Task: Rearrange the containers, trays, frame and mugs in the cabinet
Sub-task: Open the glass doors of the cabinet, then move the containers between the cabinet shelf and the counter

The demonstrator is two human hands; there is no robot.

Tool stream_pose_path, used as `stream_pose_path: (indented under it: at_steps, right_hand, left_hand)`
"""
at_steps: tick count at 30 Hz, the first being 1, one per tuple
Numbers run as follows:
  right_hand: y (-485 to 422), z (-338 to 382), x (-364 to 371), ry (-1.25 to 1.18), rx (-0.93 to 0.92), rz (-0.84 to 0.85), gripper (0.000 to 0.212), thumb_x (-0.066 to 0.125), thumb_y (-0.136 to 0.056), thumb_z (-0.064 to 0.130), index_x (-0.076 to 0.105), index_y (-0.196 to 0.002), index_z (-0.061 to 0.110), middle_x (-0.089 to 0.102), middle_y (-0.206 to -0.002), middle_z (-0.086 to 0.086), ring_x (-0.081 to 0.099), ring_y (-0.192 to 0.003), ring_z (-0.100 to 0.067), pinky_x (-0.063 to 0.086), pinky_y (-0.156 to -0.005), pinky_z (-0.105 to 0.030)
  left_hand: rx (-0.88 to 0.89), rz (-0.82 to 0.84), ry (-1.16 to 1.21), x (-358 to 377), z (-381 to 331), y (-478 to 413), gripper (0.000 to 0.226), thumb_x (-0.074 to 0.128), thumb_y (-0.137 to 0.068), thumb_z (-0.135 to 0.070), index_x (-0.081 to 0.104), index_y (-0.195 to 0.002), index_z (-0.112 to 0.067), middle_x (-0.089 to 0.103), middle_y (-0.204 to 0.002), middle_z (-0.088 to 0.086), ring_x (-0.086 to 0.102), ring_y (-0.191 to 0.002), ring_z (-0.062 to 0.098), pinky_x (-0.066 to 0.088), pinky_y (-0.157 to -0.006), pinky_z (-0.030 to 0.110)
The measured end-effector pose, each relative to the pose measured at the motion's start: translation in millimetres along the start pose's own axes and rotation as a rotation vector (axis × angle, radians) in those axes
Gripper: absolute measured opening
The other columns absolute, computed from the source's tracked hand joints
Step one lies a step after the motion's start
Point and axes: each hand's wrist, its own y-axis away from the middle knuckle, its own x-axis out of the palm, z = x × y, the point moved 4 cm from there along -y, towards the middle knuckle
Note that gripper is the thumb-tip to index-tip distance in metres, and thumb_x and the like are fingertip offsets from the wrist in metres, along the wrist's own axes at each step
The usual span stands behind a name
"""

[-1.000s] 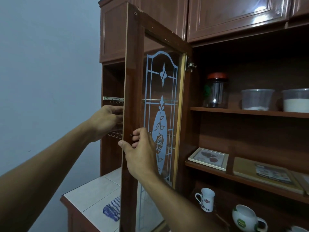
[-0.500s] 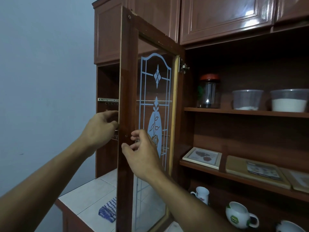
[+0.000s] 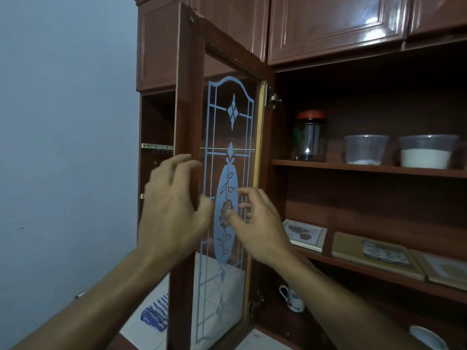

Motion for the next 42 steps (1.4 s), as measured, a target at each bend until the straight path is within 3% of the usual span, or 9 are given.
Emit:
stream_pose_path:
  at_steps: [2, 4, 8, 10, 14, 17, 23, 34, 42]
  right_hand:
    - [2, -5, -13, 0.058, -0.013, 0.018, 0.053, 0.058, -0.096, 0.033, 0.037, -0.145, 0.026, 0.036, -0.141, 0.016, 0.039, -0.125, 0.003, 0.043, -0.082, -0.007]
    - [4, -10, -27, 0.143, -0.043, 0.027, 0.059, 0.057, -0.097, 0.034, 0.031, -0.149, 0.026, 0.031, -0.148, 0.017, 0.032, -0.125, 0.007, 0.034, -0.085, -0.004]
    - [7, -20, -59, 0.395, -0.064, 0.040, 0.072, 0.055, -0.096, 0.041, 0.017, -0.155, 0.026, 0.014, -0.161, 0.011, 0.014, -0.144, -0.001, 0.015, -0.121, -0.032]
    - [9, -26, -76, 0.523, -0.036, 0.047, 0.075, 0.053, -0.096, 0.043, 0.012, -0.156, 0.024, 0.007, -0.163, 0.009, 0.006, -0.148, -0.004, 0.003, -0.123, -0.038]
    - [14, -32, -108, 0.799, 0.034, 0.036, 0.079, 0.049, -0.096, 0.047, 0.005, -0.157, 0.023, -0.002, -0.164, 0.005, -0.001, -0.150, -0.012, -0.005, -0.121, -0.048]
    - [14, -36, -128, 0.979, 0.072, 0.031, 0.082, 0.046, -0.095, 0.051, 0.000, -0.156, 0.022, -0.007, -0.164, 0.002, -0.005, -0.151, -0.018, -0.005, -0.120, -0.054]
    - [10, -39, -156, 1.161, 0.119, 0.016, 0.085, 0.047, -0.094, 0.052, -0.002, -0.156, 0.020, -0.008, -0.164, -0.003, -0.007, -0.151, -0.022, -0.003, -0.119, -0.051]
    - [-4, -41, -180, 1.121, 0.197, -0.081, 0.086, 0.054, -0.094, 0.046, 0.002, -0.156, 0.017, -0.006, -0.164, -0.004, -0.004, -0.151, -0.020, 0.009, -0.120, -0.033]
    - [-17, -60, -205, 1.191, 0.194, -0.105, 0.087, 0.054, -0.093, 0.050, 0.004, -0.156, 0.016, 0.000, -0.164, -0.006, 0.002, -0.151, -0.022, 0.012, -0.121, -0.037]
  left_hand:
    - [0.060, 0.037, 0.009, 13, -12, 0, 0.051, 0.066, -0.082, -0.025, 0.049, -0.130, -0.015, 0.041, -0.139, 0.002, 0.036, -0.129, 0.014, 0.031, -0.103, 0.031]
    - [0.127, 0.086, -0.001, 28, -22, -1, 0.058, 0.067, -0.082, -0.025, 0.046, -0.135, -0.015, 0.039, -0.142, 0.003, 0.034, -0.132, 0.015, 0.027, -0.104, 0.030]
    - [0.266, 0.215, -0.091, 61, -38, -8, 0.068, 0.065, -0.083, -0.027, 0.038, -0.144, -0.013, 0.037, -0.149, 0.007, 0.028, -0.141, 0.022, 0.017, -0.112, 0.035]
    - [0.342, 0.269, -0.177, 77, -44, -12, 0.068, 0.062, -0.084, -0.029, 0.037, -0.145, -0.014, 0.037, -0.150, 0.007, 0.023, -0.144, 0.026, 0.014, -0.117, 0.042]
    - [0.384, 0.340, -0.241, 104, -57, -21, 0.071, 0.054, -0.088, -0.032, 0.024, -0.150, -0.016, 0.022, -0.158, 0.007, 0.009, -0.148, 0.030, 0.006, -0.119, 0.049]
    - [0.410, 0.333, -0.259, 118, -67, -27, 0.075, 0.052, -0.089, -0.033, 0.016, -0.153, -0.016, 0.014, -0.160, 0.009, 0.004, -0.148, 0.032, 0.003, -0.118, 0.050]
    - [0.433, 0.361, -0.138, 140, -85, -38, 0.076, 0.054, -0.089, -0.027, 0.013, -0.152, -0.018, 0.013, -0.160, 0.009, 0.005, -0.148, 0.029, 0.008, -0.119, 0.049]
    - [0.440, 0.376, -0.027, 174, -97, -67, 0.076, 0.054, -0.089, -0.025, 0.012, -0.152, -0.020, 0.010, -0.160, 0.009, 0.005, -0.148, 0.027, 0.011, -0.119, 0.049]
    - [0.472, 0.329, 0.006, 203, -109, -78, 0.074, 0.042, -0.092, -0.054, 0.014, -0.152, -0.021, 0.017, -0.159, 0.008, 0.012, -0.147, 0.026, 0.012, -0.118, 0.046]
